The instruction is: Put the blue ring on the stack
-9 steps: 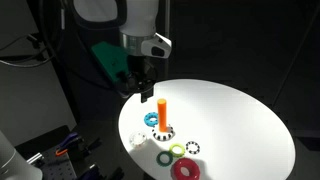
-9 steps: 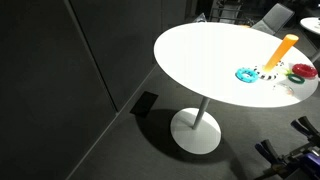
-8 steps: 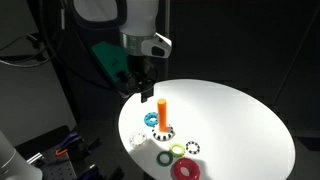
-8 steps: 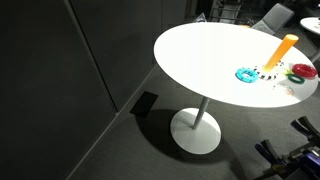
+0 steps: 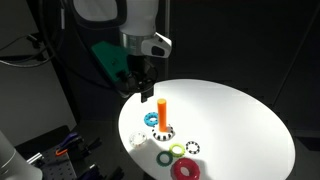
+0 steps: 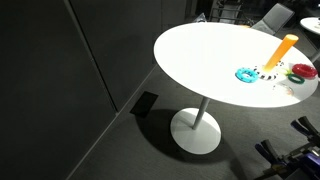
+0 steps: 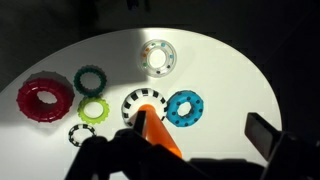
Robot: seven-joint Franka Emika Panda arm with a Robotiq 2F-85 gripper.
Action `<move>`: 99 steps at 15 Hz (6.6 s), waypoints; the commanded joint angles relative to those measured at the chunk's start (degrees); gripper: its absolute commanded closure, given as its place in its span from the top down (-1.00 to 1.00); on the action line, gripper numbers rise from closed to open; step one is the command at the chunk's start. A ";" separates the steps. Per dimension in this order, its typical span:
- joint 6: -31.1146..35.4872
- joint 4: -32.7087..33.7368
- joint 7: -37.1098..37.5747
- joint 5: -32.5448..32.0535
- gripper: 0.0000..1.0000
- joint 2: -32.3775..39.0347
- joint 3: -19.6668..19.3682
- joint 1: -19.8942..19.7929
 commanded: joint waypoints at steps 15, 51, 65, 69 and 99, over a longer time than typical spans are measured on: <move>13.86 3.18 5.99 -1.68 1.00 12.25 17.76 4.09; 32.66 8.32 18.87 -18.35 1.00 37.36 19.98 5.00; 35.31 10.02 16.11 -16.01 1.00 41.46 21.29 3.14; 35.75 10.16 15.40 -15.18 1.00 42.04 21.92 2.23; 31.78 11.34 15.35 -15.99 -0.79 33.79 20.81 1.75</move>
